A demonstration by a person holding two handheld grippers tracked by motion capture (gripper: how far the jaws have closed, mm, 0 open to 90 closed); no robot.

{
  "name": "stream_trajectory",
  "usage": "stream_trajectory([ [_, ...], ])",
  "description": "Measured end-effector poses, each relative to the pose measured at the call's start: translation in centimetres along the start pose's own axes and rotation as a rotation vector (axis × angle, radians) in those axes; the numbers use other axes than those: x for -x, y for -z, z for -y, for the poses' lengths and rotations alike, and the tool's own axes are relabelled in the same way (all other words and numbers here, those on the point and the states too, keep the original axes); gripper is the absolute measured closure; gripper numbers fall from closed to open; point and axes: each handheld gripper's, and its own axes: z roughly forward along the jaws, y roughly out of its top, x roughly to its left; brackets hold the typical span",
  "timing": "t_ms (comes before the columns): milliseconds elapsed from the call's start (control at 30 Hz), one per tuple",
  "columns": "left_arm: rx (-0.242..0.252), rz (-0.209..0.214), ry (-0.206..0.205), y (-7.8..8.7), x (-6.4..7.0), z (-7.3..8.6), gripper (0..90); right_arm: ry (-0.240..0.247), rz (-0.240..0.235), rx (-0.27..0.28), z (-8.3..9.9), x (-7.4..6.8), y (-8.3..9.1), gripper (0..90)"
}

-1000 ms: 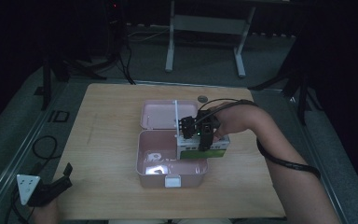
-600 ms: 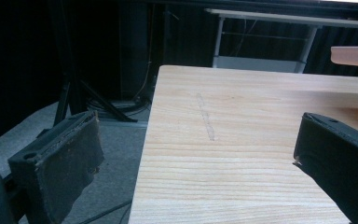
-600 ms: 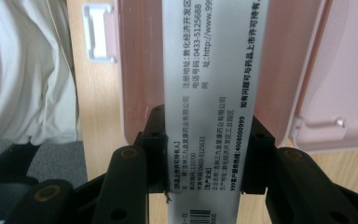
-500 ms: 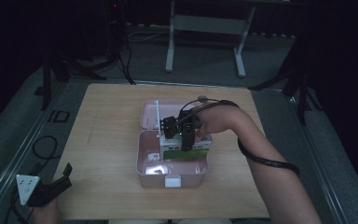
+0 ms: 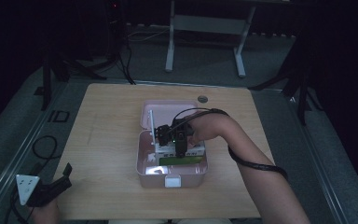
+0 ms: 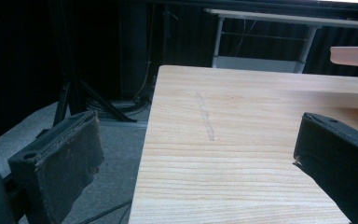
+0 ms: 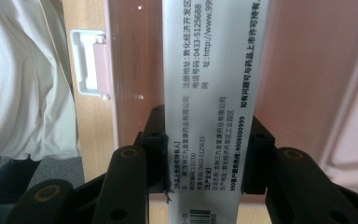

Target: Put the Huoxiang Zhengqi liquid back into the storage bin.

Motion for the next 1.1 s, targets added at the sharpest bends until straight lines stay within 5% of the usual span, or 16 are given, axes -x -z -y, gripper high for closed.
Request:
stream_trajectory([
  [533,-0.001,0.001,-0.001,0.0,0.0,0.0,1.0,-0.026,-0.048,-0.018,-0.2,0.4,-5.6,61.8],
  [1100,-0.002,0.002,-0.001,-0.1,0.1,0.0,1.0,-0.020,-0.070,-0.024,0.1,0.3,-9.0,61.6],
])
